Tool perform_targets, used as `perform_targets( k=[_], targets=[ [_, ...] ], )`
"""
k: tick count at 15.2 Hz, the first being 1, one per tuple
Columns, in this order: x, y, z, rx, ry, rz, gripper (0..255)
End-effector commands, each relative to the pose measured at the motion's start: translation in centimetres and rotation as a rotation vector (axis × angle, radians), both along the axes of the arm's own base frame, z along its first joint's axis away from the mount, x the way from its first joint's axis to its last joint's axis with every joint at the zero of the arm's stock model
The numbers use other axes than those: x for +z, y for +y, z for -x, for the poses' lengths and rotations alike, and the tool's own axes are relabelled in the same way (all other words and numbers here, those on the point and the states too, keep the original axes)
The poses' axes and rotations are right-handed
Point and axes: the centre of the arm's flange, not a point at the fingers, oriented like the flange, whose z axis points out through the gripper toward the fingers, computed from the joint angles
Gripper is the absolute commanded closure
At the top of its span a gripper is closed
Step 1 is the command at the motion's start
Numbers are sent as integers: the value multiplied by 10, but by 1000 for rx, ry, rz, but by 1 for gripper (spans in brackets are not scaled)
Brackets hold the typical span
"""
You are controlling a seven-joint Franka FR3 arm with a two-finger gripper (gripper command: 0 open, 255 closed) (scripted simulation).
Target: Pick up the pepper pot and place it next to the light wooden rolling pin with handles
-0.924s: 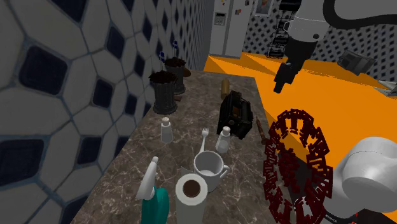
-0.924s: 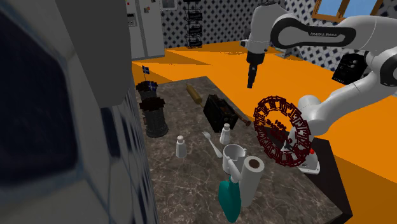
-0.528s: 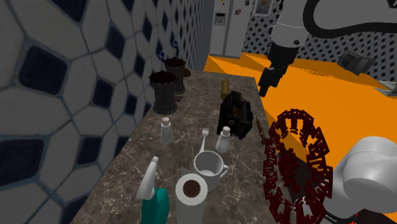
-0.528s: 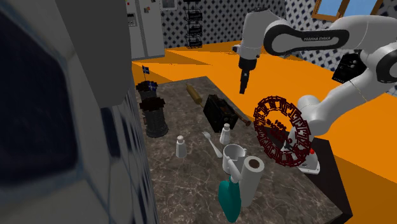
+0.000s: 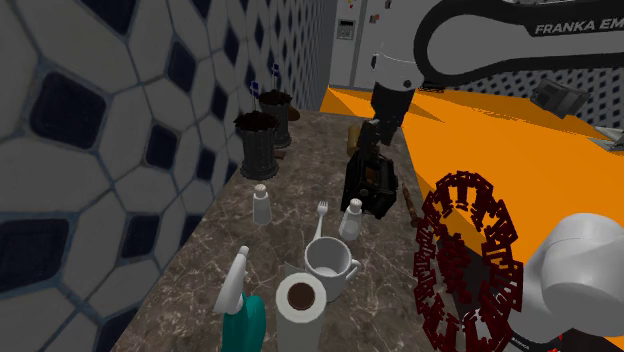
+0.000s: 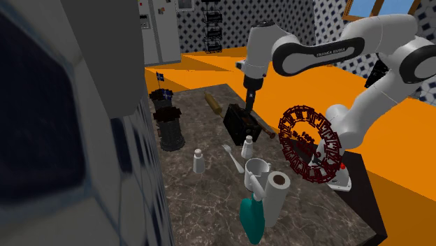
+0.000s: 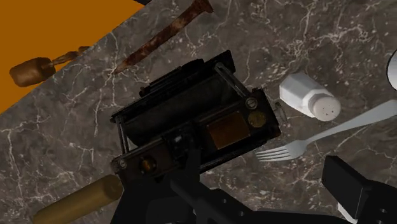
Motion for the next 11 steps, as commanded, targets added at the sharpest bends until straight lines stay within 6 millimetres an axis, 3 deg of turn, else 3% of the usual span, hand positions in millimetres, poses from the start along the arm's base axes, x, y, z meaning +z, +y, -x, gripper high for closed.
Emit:
perform_targets(
  k=[1, 11],
  targets=[
    [-8, 24, -14, 15, -9, -2, 0],
    [-44, 129, -76, 89, -51, -2, 0]
  ],
)
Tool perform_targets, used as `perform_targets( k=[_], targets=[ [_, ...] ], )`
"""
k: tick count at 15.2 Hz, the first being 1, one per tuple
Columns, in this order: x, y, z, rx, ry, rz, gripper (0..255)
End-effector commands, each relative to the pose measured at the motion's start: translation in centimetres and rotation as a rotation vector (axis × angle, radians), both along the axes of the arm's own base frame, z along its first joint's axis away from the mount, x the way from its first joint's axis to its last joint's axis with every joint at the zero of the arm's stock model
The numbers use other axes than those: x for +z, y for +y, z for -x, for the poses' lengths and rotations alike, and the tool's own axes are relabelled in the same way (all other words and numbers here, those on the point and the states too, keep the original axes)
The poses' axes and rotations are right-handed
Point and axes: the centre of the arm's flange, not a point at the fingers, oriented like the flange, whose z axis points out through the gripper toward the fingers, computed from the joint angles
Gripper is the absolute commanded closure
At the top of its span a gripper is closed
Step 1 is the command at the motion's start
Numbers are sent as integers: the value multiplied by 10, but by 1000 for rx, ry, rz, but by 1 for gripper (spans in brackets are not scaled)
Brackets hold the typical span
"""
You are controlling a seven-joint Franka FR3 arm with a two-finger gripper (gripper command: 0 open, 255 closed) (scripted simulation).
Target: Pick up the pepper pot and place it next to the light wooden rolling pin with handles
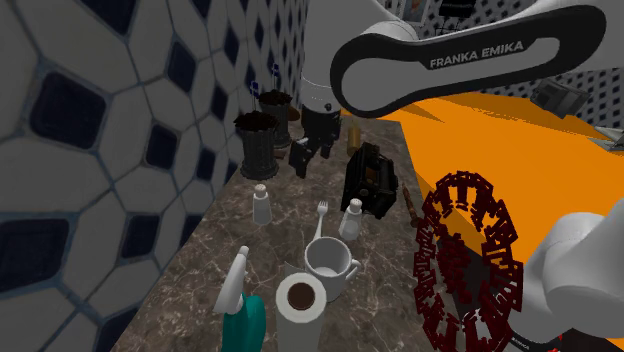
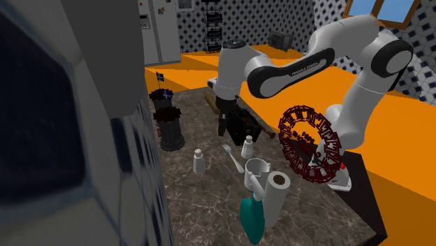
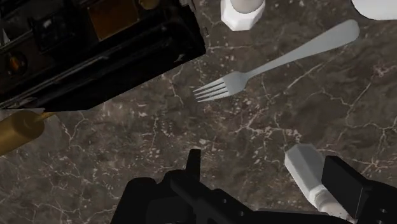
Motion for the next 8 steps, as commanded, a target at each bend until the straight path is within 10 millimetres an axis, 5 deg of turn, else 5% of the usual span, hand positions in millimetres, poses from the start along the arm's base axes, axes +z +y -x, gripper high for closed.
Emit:
perform_targets(
  k=[1, 8],
  targets=[
    [-8, 22, -11, 14, -9, -2, 0],
    [-31, 99, -50, 66, -38, -2, 0]
  ],
)
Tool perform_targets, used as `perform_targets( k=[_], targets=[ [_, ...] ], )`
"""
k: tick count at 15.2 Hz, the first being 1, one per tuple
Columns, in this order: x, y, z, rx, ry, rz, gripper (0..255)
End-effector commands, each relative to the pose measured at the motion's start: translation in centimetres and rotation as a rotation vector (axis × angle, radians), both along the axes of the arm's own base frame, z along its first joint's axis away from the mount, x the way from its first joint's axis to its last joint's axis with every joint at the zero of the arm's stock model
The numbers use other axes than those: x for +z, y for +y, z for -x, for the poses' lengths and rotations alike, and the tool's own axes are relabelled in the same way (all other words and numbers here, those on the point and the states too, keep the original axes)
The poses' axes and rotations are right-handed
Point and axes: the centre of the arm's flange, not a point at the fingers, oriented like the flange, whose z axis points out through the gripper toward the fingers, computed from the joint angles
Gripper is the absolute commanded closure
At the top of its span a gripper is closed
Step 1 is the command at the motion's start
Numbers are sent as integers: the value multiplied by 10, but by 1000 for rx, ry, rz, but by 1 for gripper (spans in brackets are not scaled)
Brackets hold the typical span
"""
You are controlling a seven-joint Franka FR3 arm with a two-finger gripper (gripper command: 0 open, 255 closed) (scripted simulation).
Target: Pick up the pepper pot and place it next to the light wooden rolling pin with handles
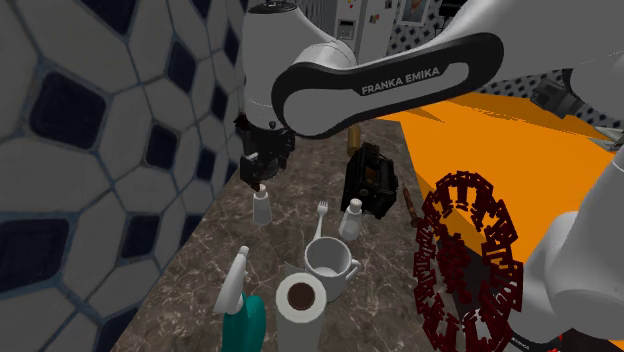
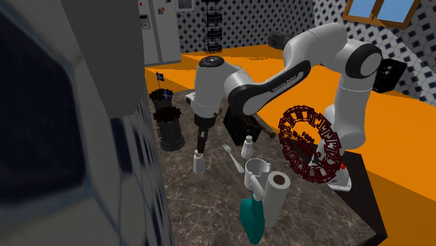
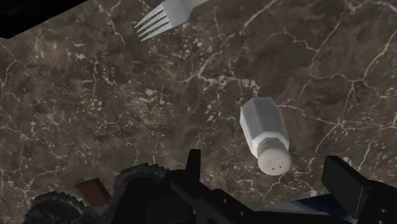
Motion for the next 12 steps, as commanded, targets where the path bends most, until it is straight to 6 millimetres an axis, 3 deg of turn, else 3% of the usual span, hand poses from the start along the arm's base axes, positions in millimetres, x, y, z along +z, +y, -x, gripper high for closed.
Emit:
perform_targets(
  k=[1, 9, 12],
  targets=[
    [-6, 23, -9, 14, -9, 0, 0],
    [-46, 24, -17, 16, -10, 0, 0],
    [-46, 24, -17, 16, -10, 0, 0]
  ],
)
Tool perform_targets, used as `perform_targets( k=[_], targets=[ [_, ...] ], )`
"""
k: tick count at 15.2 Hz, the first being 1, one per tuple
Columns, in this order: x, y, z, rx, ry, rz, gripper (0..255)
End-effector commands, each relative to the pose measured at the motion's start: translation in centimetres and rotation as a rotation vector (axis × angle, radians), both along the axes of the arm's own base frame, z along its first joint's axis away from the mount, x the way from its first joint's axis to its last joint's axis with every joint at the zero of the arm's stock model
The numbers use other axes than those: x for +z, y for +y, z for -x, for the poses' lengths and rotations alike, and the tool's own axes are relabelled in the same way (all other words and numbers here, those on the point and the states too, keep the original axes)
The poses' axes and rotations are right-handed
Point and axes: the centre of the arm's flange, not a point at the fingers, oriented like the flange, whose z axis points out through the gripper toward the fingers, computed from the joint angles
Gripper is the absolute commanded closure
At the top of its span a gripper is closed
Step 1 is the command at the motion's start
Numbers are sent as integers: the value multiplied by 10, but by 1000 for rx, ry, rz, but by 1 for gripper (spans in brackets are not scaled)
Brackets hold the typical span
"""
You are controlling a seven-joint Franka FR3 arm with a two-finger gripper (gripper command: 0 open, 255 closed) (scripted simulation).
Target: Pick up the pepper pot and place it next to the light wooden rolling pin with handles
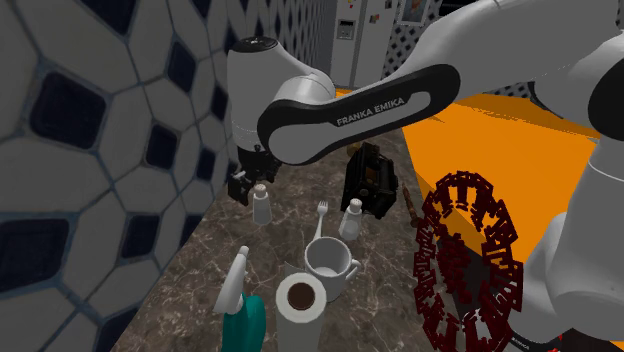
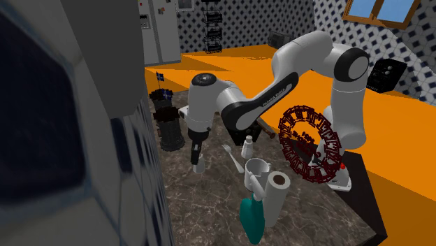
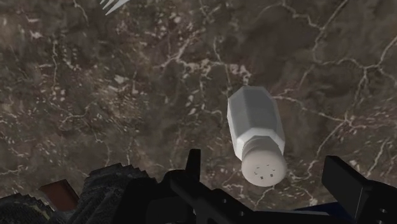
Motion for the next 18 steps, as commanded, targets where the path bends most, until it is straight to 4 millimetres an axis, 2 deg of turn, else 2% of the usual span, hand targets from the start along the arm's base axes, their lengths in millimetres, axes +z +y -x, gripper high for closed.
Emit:
perform_targets(
  k=[1, 5, 6, 15, 18],
  targets=[
    [-1, 0, 0, 0, 0, 0, 0],
    [-1, 0, 0, 0, 0, 0, 0],
    [-1, 0, 0, 0, 0, 0, 255],
    [-1, 0, 0, 0, 0, 0, 255],
    [15, 0, 0, 0, 0, 0, 255]
  ],
)
